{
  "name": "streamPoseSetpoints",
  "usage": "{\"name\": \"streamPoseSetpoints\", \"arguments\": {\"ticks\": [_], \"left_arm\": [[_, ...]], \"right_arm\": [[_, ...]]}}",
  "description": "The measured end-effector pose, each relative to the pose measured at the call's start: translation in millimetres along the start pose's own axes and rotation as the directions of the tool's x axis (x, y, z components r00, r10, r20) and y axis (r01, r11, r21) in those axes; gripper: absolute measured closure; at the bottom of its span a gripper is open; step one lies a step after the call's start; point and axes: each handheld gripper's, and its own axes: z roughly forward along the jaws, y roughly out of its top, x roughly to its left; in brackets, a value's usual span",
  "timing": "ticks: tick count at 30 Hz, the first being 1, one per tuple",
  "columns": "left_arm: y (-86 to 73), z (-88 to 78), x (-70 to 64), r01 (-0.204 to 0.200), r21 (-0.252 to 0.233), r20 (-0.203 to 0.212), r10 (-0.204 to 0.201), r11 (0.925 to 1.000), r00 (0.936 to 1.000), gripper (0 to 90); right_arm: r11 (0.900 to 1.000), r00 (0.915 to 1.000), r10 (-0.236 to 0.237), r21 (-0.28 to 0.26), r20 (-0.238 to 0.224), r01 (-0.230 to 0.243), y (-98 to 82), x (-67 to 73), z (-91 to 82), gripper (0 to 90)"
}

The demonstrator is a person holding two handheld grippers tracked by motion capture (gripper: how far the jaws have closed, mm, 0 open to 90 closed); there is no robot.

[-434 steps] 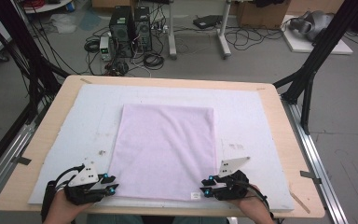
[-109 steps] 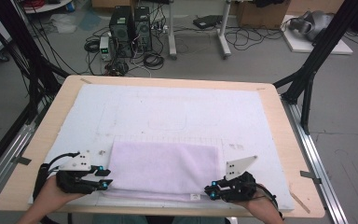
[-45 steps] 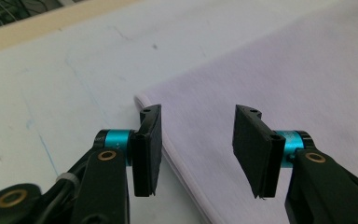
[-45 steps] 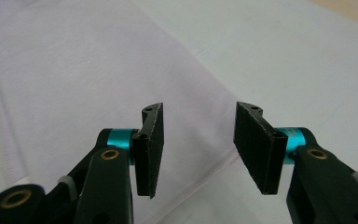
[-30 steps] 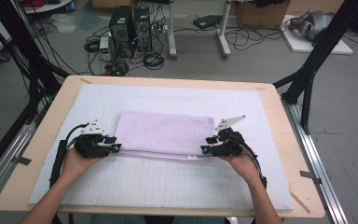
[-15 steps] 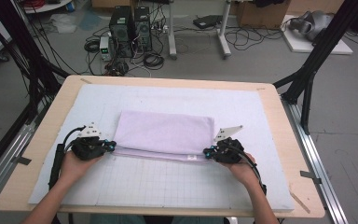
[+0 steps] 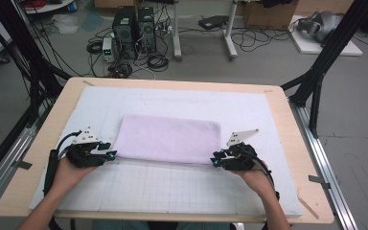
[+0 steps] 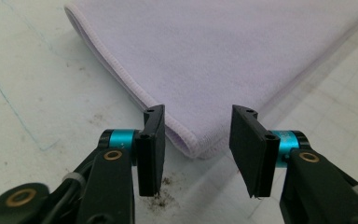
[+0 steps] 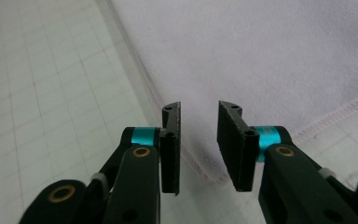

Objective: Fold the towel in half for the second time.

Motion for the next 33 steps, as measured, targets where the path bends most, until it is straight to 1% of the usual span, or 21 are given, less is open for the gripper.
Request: {"name": "streamPoseSetpoints", "arguments": {"ticks": [2, 3, 5, 7, 8, 9, 10, 11, 12, 16, 18, 19, 21, 23, 24, 25, 26, 29, 30, 31, 33], "left_arm": [[3.4, 1.6, -0.6, 0.002, -0.013, 0.010, -0.002, 0.9999, 1.0000, 55.2], [4.8, 3.6, -1.9, -0.004, -0.015, 0.016, 0.004, 0.9999, 0.9999, 57.8], [5.5, 10.6, -4.1, -0.017, -0.004, 0.029, 0.018, 0.9998, 0.9994, 68.9], [3.4, 19.1, -4.5, -0.020, 0.045, 0.028, 0.019, 0.9988, 0.9994, 74.2], [0.7, 23.4, -3.7, -0.014, 0.074, 0.024, 0.012, 0.9971, 0.9996, 74.8], [-1.5, 25.4, -3.0, -0.008, 0.086, 0.023, 0.006, 0.9962, 0.9997, 74.8], [-4.5, 26.5, -1.5, -0.001, 0.090, 0.030, -0.002, 0.9959, 0.9995, 74.7], [-6.6, 25.6, -0.3, 0.014, 0.076, 0.035, -0.017, 0.9970, 0.9993, 74.6], [-7.3, 25.0, 0.4, 0.018, 0.077, 0.035, -0.021, 0.9969, 0.9992, 74.5], [-7.4, 24.1, -3.0, -0.012, 0.081, 0.017, 0.011, 0.9967, 0.9998, 73.6], [-7.0, 23.7, -3.9, -0.012, 0.078, 0.018, 0.011, 0.9969, 0.9998, 70.9], [-6.7, 22.9, -4.1, -0.015, 0.075, 0.011, 0.015, 0.9971, 0.9998, 68.8], [-6.0, 19.7, -4.0, -0.006, 0.060, -0.005, 0.006, 0.9982, 1.0000, 62.3], [-6.4, 16.1, -1.4, 0.017, 0.044, -0.012, -0.017, 0.9989, 0.9998, 59.3], [-6.8, 14.7, 0.3, 0.033, 0.037, -0.015, -0.033, 0.9988, 0.9994, 57.3], [-7.5, 13.7, 2.0, 0.040, 0.036, -0.019, -0.039, 0.9986, 0.9991, 55.8], [-8.1, 13.1, 3.6, 0.041, 0.042, -0.020, -0.040, 0.9983, 0.9990, 54.5], [-9.6, 14.0, 3.9, 0.041, 0.053, -0.020, -0.040, 0.9977, 0.9990, 52.6], [-9.7, 14.6, 3.6, 0.036, 0.061, -0.015, -0.035, 0.9975, 0.9993, 52.5], [-9.7, 15.7, 3.2, 0.024, 0.069, -0.014, -0.023, 0.9973, 0.9996, 52.5], [-10.3, 18.9, 1.4, 0.013, 0.090, -0.002, -0.013, 0.9958, 0.9999, 55.2]], "right_arm": [[1.000, 1.0000, 0.002, -0.016, -0.001, -0.002, 4.4, 2.3, 4.6, 66.1], [1.000, 1.0000, 0.001, -0.018, -0.001, -0.001, 6.5, 3.3, 8.0, 66.0], [1.000, 1.0000, 0.002, -0.008, -0.002, -0.002, 8.7, 4.2, 15.9, 66.0], [1.000, 0.9999, -0.003, 0.018, 0.011, 0.002, 8.2, 4.0, 23.3, 65.8], [1.000, 0.9999, 0.001, 0.029, 0.011, -0.001, 6.4, 3.3, 26.1, 65.8], [0.999, 0.9999, 0.011, 0.051, 0.009, -0.011, 4.4, 2.5, 28.5, 65.5], [0.997, 0.9999, 0.008, 0.070, 0.015, -0.009, 3.2, 2.0, 29.8, 65.4], [0.996, 0.9997, -0.002, 0.090, 0.024, 0.000, 1.4, 2.1, 31.0, 65.5], [0.997, 0.9997, -0.006, 0.081, 0.025, 0.004, -0.6, 1.9, 30.6, 65.8], [0.997, 0.9995, -0.006, 0.071, 0.030, 0.004, -4.3, 0.1, 29.2, 65.9], [0.998, 0.9994, -0.013, 0.067, 0.033, 0.011, -3.7, 0.8, 29.0, 64.5], [0.998, 0.9993, -0.012, 0.061, 0.035, 0.010, -2.9, 1.2, 28.4, 63.1], [0.999, 0.9986, -0.012, 0.039, 0.051, 0.010, -1.5, 1.7, 25.9, 59.7], [1.000, 0.9973, -0.004, 0.016, 0.073, 0.003, -1.8, 0.2, 21.8, 56.3], [1.000, 0.9966, 0.014, 0.008, 0.081, -0.015, -2.8, -1.9, 19.3, 54.7], [0.999, 0.9955, 0.037, -0.002, 0.087, -0.037, -4.1, -4.7, 16.6, 54.0], [0.999, 0.9944, 0.054, -0.011, 0.090, -0.054, -5.5, -7.3, 14.1, 53.7], [0.998, 0.9903, 0.058, -0.010, 0.126, -0.057, -8.1, -11.0, 10.0, 53.4], [0.998, 0.9888, 0.061, -0.007, 0.136, -0.061, -8.3, -11.2, 9.5, 53.4], [0.999, 0.9881, 0.054, -0.002, 0.144, -0.054, -8.4, -12.1, 9.4, 53.4], [0.998, 0.9866, 0.056, 0.002, 0.153, -0.057, -8.7, -13.8, 9.8, 53.4]]}}
